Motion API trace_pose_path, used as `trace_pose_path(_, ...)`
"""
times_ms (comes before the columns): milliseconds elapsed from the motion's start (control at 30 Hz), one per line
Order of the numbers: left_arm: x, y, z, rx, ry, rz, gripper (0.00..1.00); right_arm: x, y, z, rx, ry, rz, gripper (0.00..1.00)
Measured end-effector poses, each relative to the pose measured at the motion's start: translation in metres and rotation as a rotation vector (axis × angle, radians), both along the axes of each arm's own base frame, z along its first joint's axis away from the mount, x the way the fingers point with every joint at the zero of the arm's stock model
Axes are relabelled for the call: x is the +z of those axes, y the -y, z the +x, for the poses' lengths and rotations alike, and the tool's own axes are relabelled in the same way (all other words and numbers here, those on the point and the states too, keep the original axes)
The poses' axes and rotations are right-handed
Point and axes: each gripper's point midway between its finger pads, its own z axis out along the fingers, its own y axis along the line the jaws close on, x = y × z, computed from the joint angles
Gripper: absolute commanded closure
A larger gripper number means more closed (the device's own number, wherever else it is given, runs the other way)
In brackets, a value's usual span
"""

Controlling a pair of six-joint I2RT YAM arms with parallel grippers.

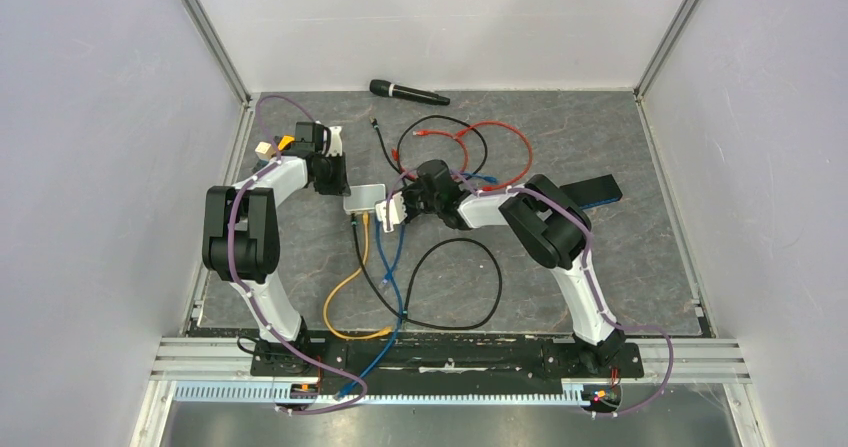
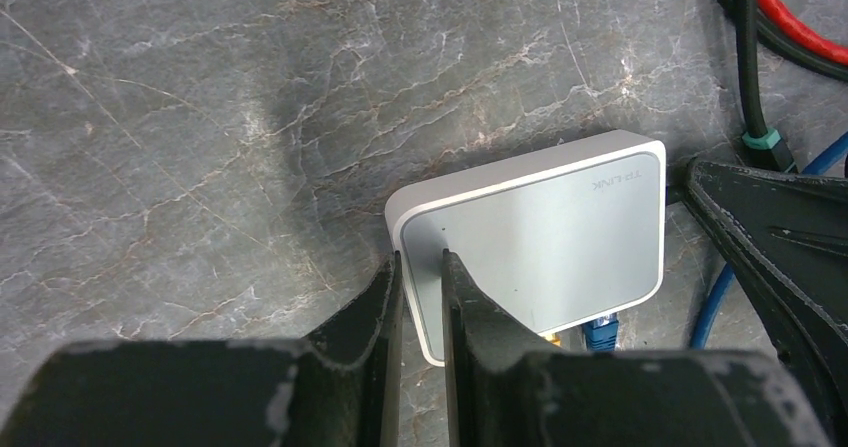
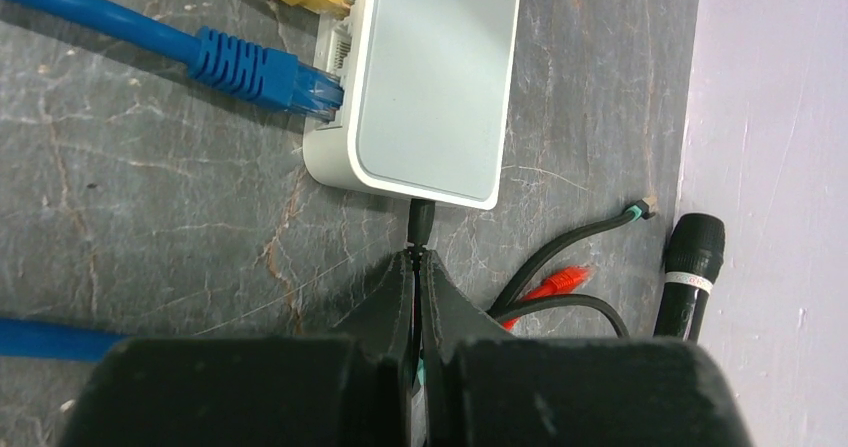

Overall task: Insert the plug into the switch port
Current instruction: Insert the connector into the switch port.

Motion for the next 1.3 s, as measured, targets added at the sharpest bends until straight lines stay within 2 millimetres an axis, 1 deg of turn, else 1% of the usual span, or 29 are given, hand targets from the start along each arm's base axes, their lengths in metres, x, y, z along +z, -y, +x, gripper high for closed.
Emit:
trace_pose_path(100,0.001,-0.003,0.002,0.01,0.005,0.016,0.77,0.001,-0.002,0.001,-0.014,-0.018,0.019,1.0)
trace_pose_path(167,0.002,-0.006,0.004,0.025,0.009,0.037,0.73,0.002,-0.004,0.001,-0.037,-0.039,0.05,1.0)
trace_pose_path(267,0.004,-0.014,0.006,0.073,0.004,0.097,0.64,0.001,-0.012,-0.001,-0.057,-0.062,0.096,0.99)
trace_pose_path(300,0.005,-0.017,0.005,0.097,-0.004,0.122,0.61,0.001,-0.016,-0.002,-0.053,-0.056,0.11,0.96)
trace_pose_path(400,0.007,-0.028,0.001,0.204,-0.031,0.179,0.53,0.002,-0.032,-0.01,-0.026,-0.041,0.148,0.83)
trace_pose_path(433,0.008,-0.032,-0.002,0.24,-0.041,0.198,0.53,0.002,-0.037,-0.014,-0.014,-0.037,0.158,0.78)
trace_pose_path(467,0.009,-0.037,-0.006,0.282,-0.053,0.216,0.52,0.002,-0.042,-0.018,-0.003,-0.034,0.165,0.73)
trace_pose_path(500,0.011,-0.041,-0.011,0.312,-0.063,0.234,0.52,0.004,-0.047,-0.021,0.006,-0.031,0.172,0.64)
trace_pose_path(533,0.014,-0.044,-0.014,0.333,-0.068,0.246,0.52,0.006,-0.05,-0.023,0.012,-0.028,0.178,0.55)
trace_pose_path(567,0.018,-0.048,-0.017,0.351,-0.068,0.259,0.52,0.007,-0.052,-0.025,0.017,-0.028,0.185,0.47)
trace_pose_path(600,0.023,-0.05,-0.02,0.369,-0.062,0.262,0.54,0.011,-0.053,-0.025,0.013,-0.024,0.195,0.41)
trace_pose_path(633,0.029,-0.051,-0.024,0.382,-0.054,0.259,0.56,0.016,-0.054,-0.023,0.007,-0.027,0.212,0.36)
trace_pose_path(667,0.036,-0.051,-0.028,0.395,-0.04,0.247,0.58,0.02,-0.052,-0.022,-0.002,-0.037,0.226,0.34)
trace_pose_path(733,0.049,-0.048,-0.035,0.4,-0.012,0.216,0.6,0.034,-0.041,-0.019,-0.026,-0.056,0.258,0.32)
trace_pose_path(800,0.06,-0.041,-0.044,0.385,0.013,0.179,0.62,0.054,-0.019,-0.017,-0.068,-0.077,0.305,0.31)
trace_pose_path(833,0.064,-0.034,-0.048,0.367,0.024,0.16,0.62,0.069,-0.004,-0.017,-0.093,-0.086,0.339,0.31)
trace_pose_path(900,0.067,-0.018,-0.057,0.324,0.03,0.134,0.64,0.101,0.023,-0.018,-0.14,-0.091,0.417,0.31)
trace_pose_path(967,0.062,0.004,-0.068,0.27,0.018,0.11,0.66,0.135,0.049,-0.021,-0.186,-0.084,0.5,0.31)
trace_pose_path(1033,0.052,0.022,-0.08,0.216,-0.01,0.106,0.67,0.166,0.071,-0.031,-0.231,-0.09,0.581,0.31)
trace_pose_path(1067,0.046,0.03,-0.088,0.195,-0.029,0.106,0.68,0.18,0.079,-0.039,-0.248,-0.105,0.619,0.32)
trace_pose_path(1133,0.035,0.044,-0.099,0.164,-0.061,0.108,0.69,0.2,0.087,-0.052,-0.273,-0.139,0.674,0.33)
trace_pose_path(1167,0.03,0.049,-0.103,0.156,-0.077,0.111,0.7,0.209,0.092,-0.056,-0.295,-0.166,0.698,0.35)
trace_pose_path(1233,0.022,0.054,-0.107,0.152,-0.103,0.117,0.71,0.218,0.098,-0.062,-0.335,-0.219,0.725,0.36)
trace_pose_path(1300,0.013,0.053,-0.109,0.163,-0.126,0.13,0.71,0.217,0.104,-0.066,-0.38,-0.271,0.723,0.36)
